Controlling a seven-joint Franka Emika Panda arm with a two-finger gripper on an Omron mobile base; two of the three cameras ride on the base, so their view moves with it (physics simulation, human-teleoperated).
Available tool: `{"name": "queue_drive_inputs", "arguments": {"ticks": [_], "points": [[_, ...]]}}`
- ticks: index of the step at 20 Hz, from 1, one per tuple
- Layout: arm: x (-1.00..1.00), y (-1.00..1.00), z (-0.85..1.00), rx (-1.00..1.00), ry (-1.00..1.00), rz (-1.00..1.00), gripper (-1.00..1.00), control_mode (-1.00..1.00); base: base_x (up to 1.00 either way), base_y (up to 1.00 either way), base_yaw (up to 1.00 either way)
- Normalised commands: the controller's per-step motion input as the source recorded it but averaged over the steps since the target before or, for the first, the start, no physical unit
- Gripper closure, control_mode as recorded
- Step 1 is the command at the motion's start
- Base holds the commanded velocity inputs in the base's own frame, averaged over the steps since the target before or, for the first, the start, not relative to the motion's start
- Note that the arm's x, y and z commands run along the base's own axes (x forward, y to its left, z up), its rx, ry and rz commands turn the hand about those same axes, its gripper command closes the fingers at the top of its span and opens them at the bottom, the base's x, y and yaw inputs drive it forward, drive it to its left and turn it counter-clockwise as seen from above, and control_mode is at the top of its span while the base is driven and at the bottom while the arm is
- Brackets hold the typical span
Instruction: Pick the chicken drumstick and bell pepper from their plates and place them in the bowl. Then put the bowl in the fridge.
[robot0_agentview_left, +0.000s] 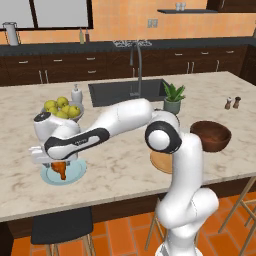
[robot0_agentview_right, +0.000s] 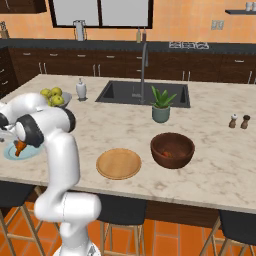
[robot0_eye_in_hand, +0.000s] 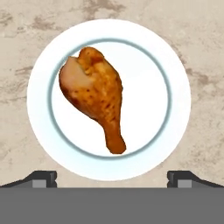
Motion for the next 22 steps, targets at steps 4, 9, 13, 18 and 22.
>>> {"name": "queue_drive_inputs", "arguments": {"ticks": [4, 9, 13, 18, 22], "points": [[0.27, 0.00, -0.14, 0.00, 0.00, 0.00, -1.00, -1.00, 0.00, 0.00, 0.00], [0.02, -0.23, -0.09, 0.00, -0.01, 0.00, -1.00, -1.00, 0.00, 0.00, 0.00], [0.00, -0.51, -0.16, 0.04, -0.03, 0.01, -1.00, -1.00, 0.00, 0.00, 0.00], [0.05, -0.27, -0.42, 0.02, -0.03, 0.02, -1.00, -1.00, 0.00, 0.00, 0.00], [0.37, 0.00, -0.31, 0.06, 0.00, 0.06, -1.00, -1.00, 0.00, 0.00, 0.00]]}}
